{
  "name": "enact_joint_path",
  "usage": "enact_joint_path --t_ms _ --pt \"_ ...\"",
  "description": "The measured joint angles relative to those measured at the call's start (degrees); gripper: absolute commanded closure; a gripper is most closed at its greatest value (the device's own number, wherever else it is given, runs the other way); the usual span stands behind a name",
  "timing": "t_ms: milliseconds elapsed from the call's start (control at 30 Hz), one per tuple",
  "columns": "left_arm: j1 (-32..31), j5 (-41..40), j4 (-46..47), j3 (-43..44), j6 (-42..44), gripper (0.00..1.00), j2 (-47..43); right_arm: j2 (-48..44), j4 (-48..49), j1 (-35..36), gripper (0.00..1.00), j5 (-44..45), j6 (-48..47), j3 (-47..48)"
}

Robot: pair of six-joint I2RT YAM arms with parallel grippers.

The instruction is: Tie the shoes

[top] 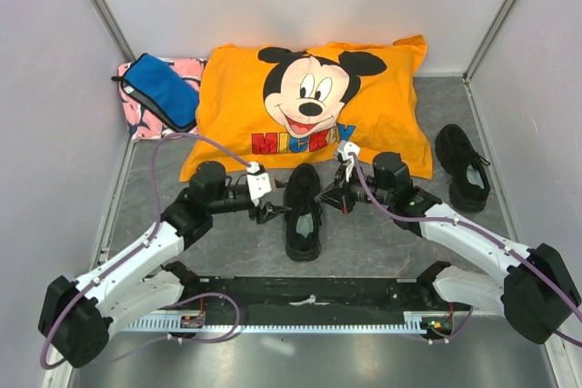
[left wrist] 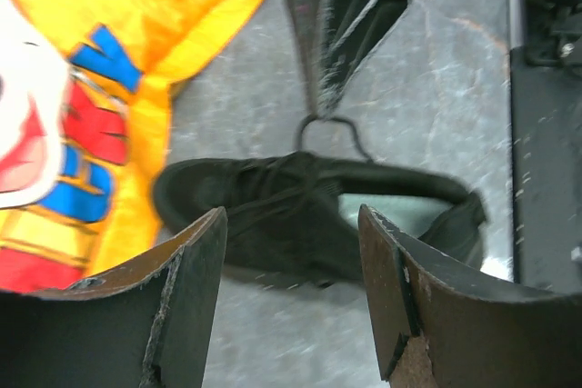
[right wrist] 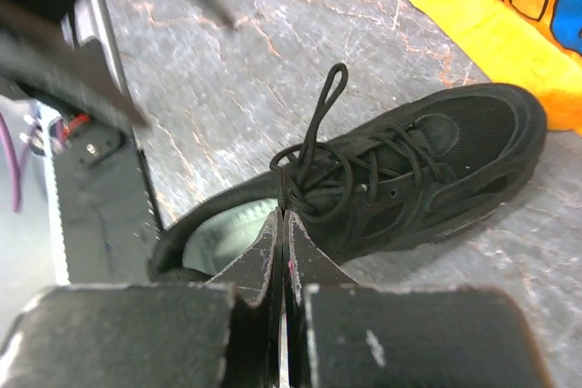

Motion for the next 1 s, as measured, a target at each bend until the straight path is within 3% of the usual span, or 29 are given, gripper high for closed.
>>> enact_joint_path --t_ms 400,733,1000 --pt "-11.41 -17.29 11.67 -3.34 -12.39 0.38 7.23 0.33 5.25 0.0 1.0 1.81 12.04 -2.38" --pt "-15.78 -22.45 16.11 -3.87 -14.34 0.44 9.46 1.14 9.7 0.07 1.0 6.8 25.0 -4.52" --pt "-16.39 -24.44 17.7 -4.28 -16.74 0.4 11.04 1.84 13.09 0.98 1.0 9.01 31.95 -6.03"
